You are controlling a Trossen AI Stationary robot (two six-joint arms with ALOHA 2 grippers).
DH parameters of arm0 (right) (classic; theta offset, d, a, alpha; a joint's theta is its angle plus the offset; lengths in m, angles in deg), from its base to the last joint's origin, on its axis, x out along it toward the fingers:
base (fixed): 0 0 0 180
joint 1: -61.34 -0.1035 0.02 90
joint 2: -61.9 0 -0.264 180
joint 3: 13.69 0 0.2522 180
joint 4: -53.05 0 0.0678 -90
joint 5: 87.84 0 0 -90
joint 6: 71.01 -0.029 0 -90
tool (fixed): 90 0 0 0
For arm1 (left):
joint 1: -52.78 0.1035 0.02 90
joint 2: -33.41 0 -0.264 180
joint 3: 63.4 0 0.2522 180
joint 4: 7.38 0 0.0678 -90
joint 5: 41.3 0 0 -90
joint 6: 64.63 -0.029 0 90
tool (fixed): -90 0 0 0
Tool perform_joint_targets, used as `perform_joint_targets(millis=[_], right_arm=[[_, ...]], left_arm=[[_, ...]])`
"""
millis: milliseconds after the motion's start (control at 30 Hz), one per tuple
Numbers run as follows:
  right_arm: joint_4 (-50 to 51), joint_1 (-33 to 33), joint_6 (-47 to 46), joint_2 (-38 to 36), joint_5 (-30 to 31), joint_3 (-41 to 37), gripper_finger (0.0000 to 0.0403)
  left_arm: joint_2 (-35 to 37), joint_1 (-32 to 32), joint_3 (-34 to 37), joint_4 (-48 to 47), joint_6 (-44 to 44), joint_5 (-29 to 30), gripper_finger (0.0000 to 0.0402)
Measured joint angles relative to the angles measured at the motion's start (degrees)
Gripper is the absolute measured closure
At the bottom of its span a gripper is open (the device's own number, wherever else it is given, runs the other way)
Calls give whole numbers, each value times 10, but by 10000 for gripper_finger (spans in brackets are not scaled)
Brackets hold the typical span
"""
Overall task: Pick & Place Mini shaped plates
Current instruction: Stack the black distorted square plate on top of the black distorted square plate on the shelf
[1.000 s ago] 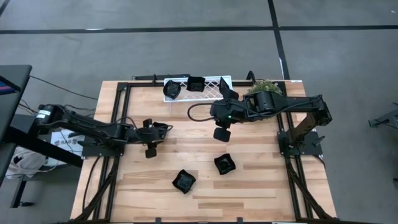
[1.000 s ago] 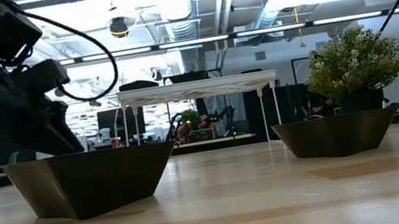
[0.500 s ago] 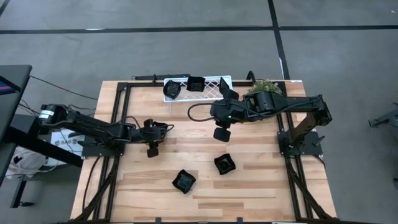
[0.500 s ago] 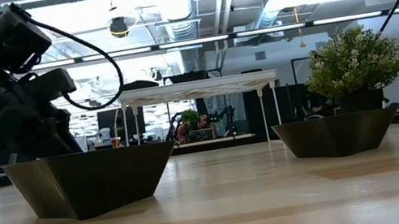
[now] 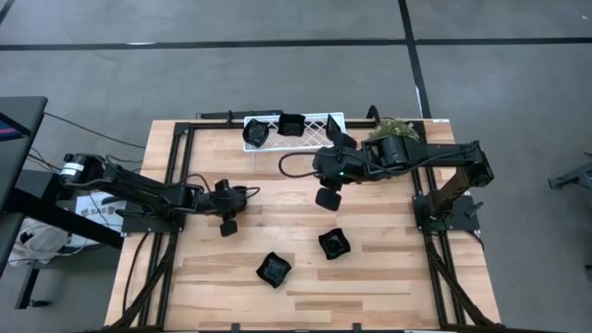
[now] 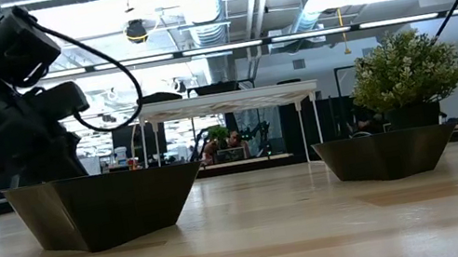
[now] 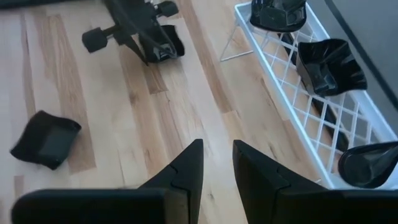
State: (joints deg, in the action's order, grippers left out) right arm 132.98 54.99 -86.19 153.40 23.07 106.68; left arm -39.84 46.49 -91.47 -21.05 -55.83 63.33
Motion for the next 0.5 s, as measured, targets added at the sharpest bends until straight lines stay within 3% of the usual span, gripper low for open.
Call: perform_joint_targets(millis=[167, 500], right_arm=[[-22, 0, -68, 0, 1, 0, 321], [-72, -13, -222, 43, 74, 1, 321]], left_arm=[[0, -21, 0, 21, 37, 0, 390], [0, -69, -19, 91, 56, 1, 394]])
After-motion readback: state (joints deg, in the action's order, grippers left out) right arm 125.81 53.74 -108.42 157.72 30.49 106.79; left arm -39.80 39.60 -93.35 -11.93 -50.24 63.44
